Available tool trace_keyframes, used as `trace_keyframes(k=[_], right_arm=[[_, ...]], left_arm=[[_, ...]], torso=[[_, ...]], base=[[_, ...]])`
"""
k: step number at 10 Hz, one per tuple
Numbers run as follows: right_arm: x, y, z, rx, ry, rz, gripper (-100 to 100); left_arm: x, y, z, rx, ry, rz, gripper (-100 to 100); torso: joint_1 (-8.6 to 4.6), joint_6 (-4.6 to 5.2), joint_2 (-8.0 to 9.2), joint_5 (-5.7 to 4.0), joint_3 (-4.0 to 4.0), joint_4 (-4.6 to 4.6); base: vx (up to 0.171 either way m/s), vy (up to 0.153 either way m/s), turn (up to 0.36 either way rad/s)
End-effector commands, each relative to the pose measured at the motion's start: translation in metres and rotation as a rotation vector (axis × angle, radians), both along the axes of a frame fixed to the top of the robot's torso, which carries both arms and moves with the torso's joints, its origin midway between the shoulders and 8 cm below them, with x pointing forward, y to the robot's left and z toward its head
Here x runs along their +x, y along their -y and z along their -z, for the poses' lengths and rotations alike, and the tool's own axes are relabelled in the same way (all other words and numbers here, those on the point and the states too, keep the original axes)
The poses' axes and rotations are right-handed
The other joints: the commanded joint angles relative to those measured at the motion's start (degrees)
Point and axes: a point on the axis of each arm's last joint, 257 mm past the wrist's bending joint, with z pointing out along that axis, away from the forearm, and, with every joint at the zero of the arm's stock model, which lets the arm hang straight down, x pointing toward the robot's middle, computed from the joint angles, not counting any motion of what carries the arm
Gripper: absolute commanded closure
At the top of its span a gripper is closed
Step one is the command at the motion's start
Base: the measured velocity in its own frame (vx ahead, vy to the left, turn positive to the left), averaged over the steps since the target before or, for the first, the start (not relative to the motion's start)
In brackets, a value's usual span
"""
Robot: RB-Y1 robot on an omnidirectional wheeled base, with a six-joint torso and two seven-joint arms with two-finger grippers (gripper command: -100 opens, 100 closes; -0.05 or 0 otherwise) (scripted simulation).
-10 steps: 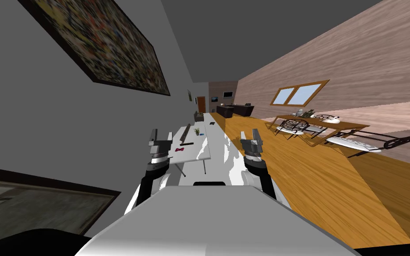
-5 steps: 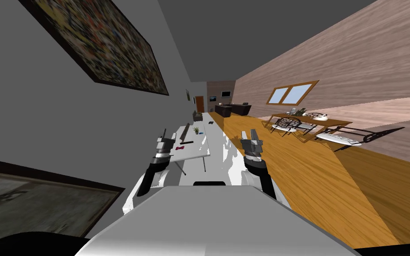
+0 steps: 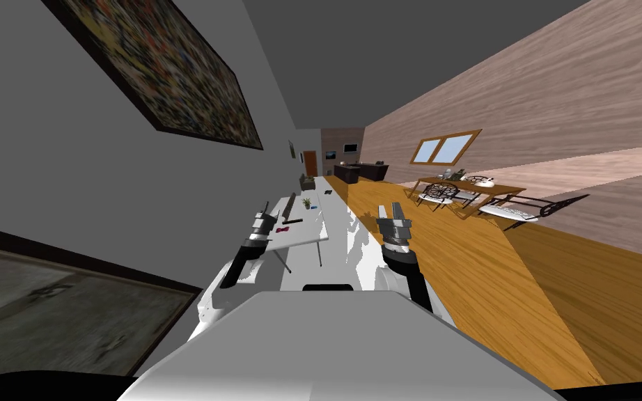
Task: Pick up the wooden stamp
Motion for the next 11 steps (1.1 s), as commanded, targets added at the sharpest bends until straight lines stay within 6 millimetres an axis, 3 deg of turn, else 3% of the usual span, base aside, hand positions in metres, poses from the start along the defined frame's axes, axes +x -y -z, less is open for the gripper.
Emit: trace_keyframes(k=[1, 6, 10, 11], right_arm=[[0.0, 0.0, 0.0, 0.0, 0.0, 0.0, 0], [0.0, 0.0, 0.0, 0.0, 0.0, 0.0, 0], [0.0, 0.0, 0.0, 0.0, 0.0, 0.0, 0], [0.0, 0.0, 0.0, 0.0, 0.0, 0.0, 0]], left_arm=[[0.019, -0.015, 0.011, 0.015, -0.056, -0.012, -100], [0.052, -0.046, 0.034, 0.076, -0.177, -0.049, -100], [0.082, -0.087, 0.05, 0.105, -0.284, -0.111, -100], [0.094, -0.108, 0.05, 0.111, -0.312, -0.139, -100]], torso=[[0.0, 0.0, 0.0, 0.0, 0.0, 0.0], [0.04, 0.0, -0.06, 0.01, -0.03, -0.01], [0.0, -0.01, -0.06, 0.0, -0.03, -0.01], [-0.01, -0.03, -0.09, 0.01, -0.05, -0.02]], base=[[-0.099, 0.017, -0.13], [-0.065, 0.022, -0.071], [-0.06, 0.014, -0.085], [-0.061, 0.014, -0.149]])
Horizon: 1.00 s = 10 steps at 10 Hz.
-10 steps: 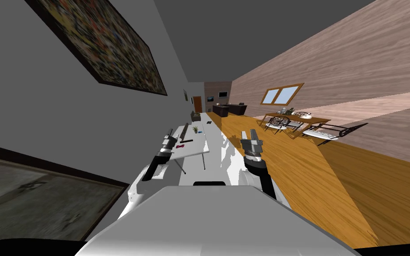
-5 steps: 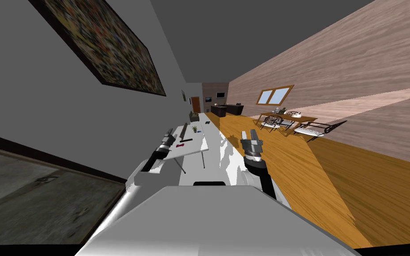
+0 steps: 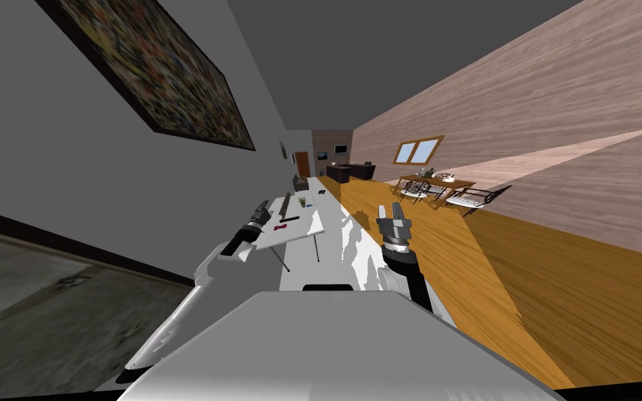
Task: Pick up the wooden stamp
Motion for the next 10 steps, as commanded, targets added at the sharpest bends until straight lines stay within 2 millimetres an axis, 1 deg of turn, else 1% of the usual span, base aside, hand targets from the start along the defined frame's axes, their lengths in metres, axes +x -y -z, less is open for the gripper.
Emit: trace_keyframes(k=[1, 2, 3, 4, 5, 6, 7, 8, 9, 10], right_arm=[[0.0, 0.0, 0.0, 0.0, 0.0, 0.0, 0], [0.0, 0.0, 0.0, 0.0, 0.0, 0.0, 0], [0.0, 0.0, 0.0, 0.0, 0.0, 0.0, 0], [0.0, 0.0, 0.0, 0.0, 0.0, 0.0, 0], [0.0, 0.0, 0.0, 0.0, 0.0, 0.0, 0], [0.0, 0.0, 0.0, 0.0, 0.0, 0.0, 0], [0.0, 0.0, 0.0, 0.0, 0.0, 0.0, 0], [0.0, 0.0, 0.0, 0.0, 0.0, 0.0, 0], [0.0, 0.0, 0.0, 0.0, 0.0, 0.0, 0], [0.0, 0.0, 0.0, 0.0, 0.0, 0.0, 0]], left_arm=[[0.008, -0.013, 0.005, 0.007, -0.04, -0.028, -100], [0.008, -0.014, 0.006, 0.006, -0.046, -0.03, -100], [0.019, -0.037, 0.005, 0.016, -0.078, -0.066, -100], [0.02, -0.04, 0.011, 0.015, -0.097, -0.076, -100], [0.029, -0.063, 0.005, 0.023, -0.116, -0.109, -100], [0.029, -0.068, 0.013, 0.019, -0.144, -0.125, -100], [0.029, -0.07, 0.016, 0.018, -0.154, -0.13, -100], [0.037, -0.092, 0.009, 0.022, -0.178, -0.166, -100], [0.036, -0.101, 0.02, 0.017, -0.21, -0.188, -100], [0.042, -0.12, 0.009, 0.019, -0.227, -0.221, -100]], torso=[[0.0, 0.0, 0.0, 0.0, 0.0, 0.0], [-0.01, -0.03, -0.02, 0.01, -0.01, 0.0], [-0.04, -0.04, -0.11, 0.0, -0.06, -0.02], [-0.04, 0.0, -0.1, 0.0, -0.06, -0.03], [-0.04, -0.03, -0.1, 0.0, -0.05, -0.02], [-0.03, 0.0, -0.07, 0.0, -0.04, -0.02], [-0.02, -0.04, -0.07, 0.01, -0.03, -0.01], [-0.04, -0.05, -0.12, 0.01, -0.06, -0.02], [-0.05, 0.01, -0.12, -0.01, -0.07, -0.03], [-0.03, -0.04, -0.12, 0.0, -0.06, -0.03]], base=[[-0.052, 0.012, -0.076], [-0.017, 0.004, 0.016], [-0.035, 0.002, -0.123], [-0.037, 0.007, -0.089], [-0.046, 0.007, -0.153], [-0.043, 0.01, -0.067], [-0.02, 0.006, 0.015], [-0.034, 0.003, -0.129], [-0.03, 0.008, -0.116], [-0.033, 0.006, -0.149]])
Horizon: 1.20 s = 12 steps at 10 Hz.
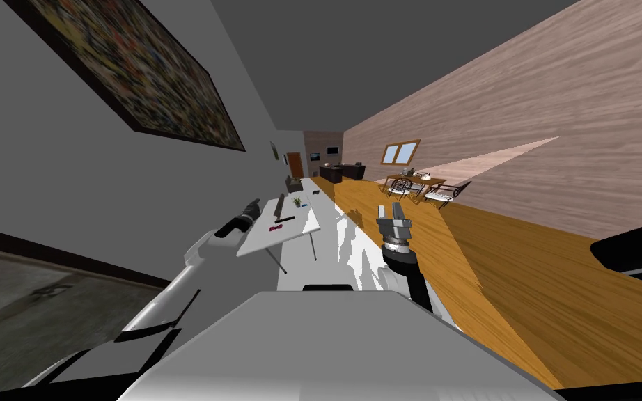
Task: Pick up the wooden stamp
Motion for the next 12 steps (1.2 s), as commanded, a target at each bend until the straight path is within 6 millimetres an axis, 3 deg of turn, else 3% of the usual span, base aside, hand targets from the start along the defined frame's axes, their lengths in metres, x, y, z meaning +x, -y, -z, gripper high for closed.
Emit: trace_keyframes(k=[1, 2, 3, 4, 5, 6, 7, 8, 9, 11, 12], right_arm=[[0.0, 0.0, 0.0, 0.0, 0.0, 0.0, 0], [0.0, 0.0, 0.0, 0.0, 0.0, 0.0, 0], [0.0, 0.0, 0.0, 0.0, 0.0, 0.0, 0], [0.0, 0.0, 0.0, 0.0, 0.0, 0.0, 0], [0.0, 0.0, 0.0, 0.0, 0.0, 0.0, 0], [0.0, 0.0, 0.0, 0.0, 0.0, 0.0, 0], [0.0, 0.0, 0.0, 0.0, 0.0, 0.0, 0], [0.0, 0.0, 0.0, 0.0, 0.0, 0.0, 0], [0.0, 0.0, 0.0, 0.0, 0.0, 0.0, 0], [0.0, 0.0, 0.0, 0.0, 0.0, 0.0, 0], [0.0, 0.0, 0.0, 0.0, 0.0, 0.0, 0]], left_arm=[[-0.001, -0.025, 0.012, -0.009, -0.054, -0.052, -100], [0.003, -0.044, -0.001, -0.009, -0.063, -0.083, -100], [0.0, -0.057, 0.015, -0.02, -0.106, -0.116, -100], [0.003, -0.075, 0.002, -0.025, -0.116, -0.147, -100], [-0.001, -0.087, 0.018, -0.036, -0.161, -0.18, -100], [-0.003, -0.09, 0.021, -0.039, -0.17, -0.188, -100], [-0.004, -0.111, 0.015, -0.053, -0.193, -0.229, -100], [-0.009, -0.121, 0.028, -0.064, -0.229, -0.257, -100], [-0.01, -0.14, 0.02, -0.082, -0.241, -0.293, -100], [-0.018, -0.15, 0.036, -0.097, -0.29, -0.326, -100], [-0.023, -0.169, 0.034, -0.123, -0.311, -0.366, -100]], torso=[[0.0, 0.0, 0.0, 0.0, 0.0, 0.0], [0.01, -0.04, 0.0, 0.01, 0.0, 0.0], [0.0, 0.01, -0.01, 0.0, 0.0, 0.0], [0.0, -0.04, -0.04, 0.01, -0.02, -0.01], [-0.02, -0.01, -0.05, -0.01, -0.03, -0.01], [0.0, -0.05, -0.06, 0.01, -0.03, -0.02], [0.0, -0.06, -0.08, 0.01, -0.05, -0.02], [-0.03, 0.0, -0.1, -0.01, -0.06, -0.02], [-0.01, -0.04, -0.11, 0.01, -0.07, -0.03], [0.0, -0.04, -0.13, 0.01, -0.07, -0.03], [-0.01, -0.06, -0.12, 0.02, -0.07, -0.03]], base=[[-0.029, 0.009, -0.079], [-0.03, 0.005, -0.168], [-0.02, 0.006, -0.099], [-0.016, 0.001, -0.156], [-0.011, 0.005, -0.097], [0.0, 0.0, 0.0], [-0.002, -0.002, -0.172], [-0.002, 0.005, -0.103], [0.002, 0.003, -0.167], [0.002, 0.003, -0.058], [0.011, -0.001, -0.165]])
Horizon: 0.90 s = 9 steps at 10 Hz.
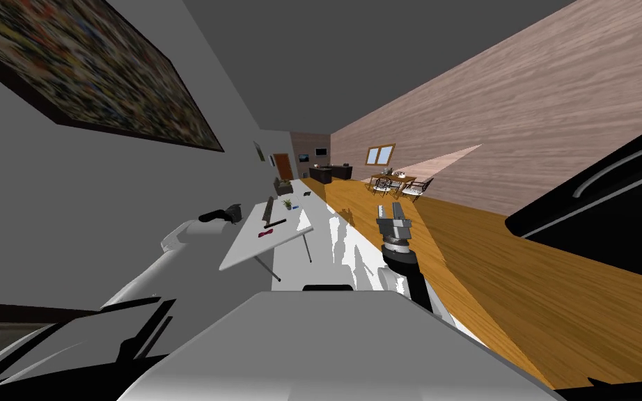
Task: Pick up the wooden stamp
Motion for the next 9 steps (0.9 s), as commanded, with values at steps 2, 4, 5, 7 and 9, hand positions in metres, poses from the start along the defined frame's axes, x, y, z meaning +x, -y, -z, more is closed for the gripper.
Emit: trace_keyframes(k=[2, 4, 5, 7, 9], right_arm=[[0.0, 0.0, 0.0, 0.0, 0.0, 0.0, 0], [0.0, 0.0, 0.0, 0.0, 0.0, 0.0, 0], [0.0, 0.0, 0.0, 0.0, 0.0, 0.0, 0], [0.0, 0.0, 0.0, 0.0, 0.0, 0.0, 0], [0.0, 0.0, 0.0, 0.0, 0.0, 0.0, 0]], left_arm=[[-0.015, -0.015, 0.014, -0.029, -0.056, -0.049, -100], [-0.028, -0.037, 0.025, -0.072, -0.11, -0.112, -100], [-0.029, -0.037, 0.027, -0.075, -0.116, -0.115, -100], [-0.045, -0.055, 0.041, -0.126, -0.174, -0.176, -100], [-0.06, -0.069, 0.054, -0.176, -0.223, -0.228, -100]], torso=[[0.01, -0.06, 0.0, 0.01, 0.0, 0.0], [0.0, -0.01, 0.0, 0.01, 0.0, -0.01], [0.03, -0.07, -0.01, 0.02, 0.0, 0.0], [0.0, -0.01, -0.02, 0.01, -0.01, -0.01], [0.03, -0.02, -0.11, 0.01, -0.06, -0.03]], base=[[0.009, 0.005, -0.05], [0.016, 0.005, -0.142], [0.011, 0.006, 0.003], [0.021, 0.005, -0.139], [0.04, 0.011, -0.145]])
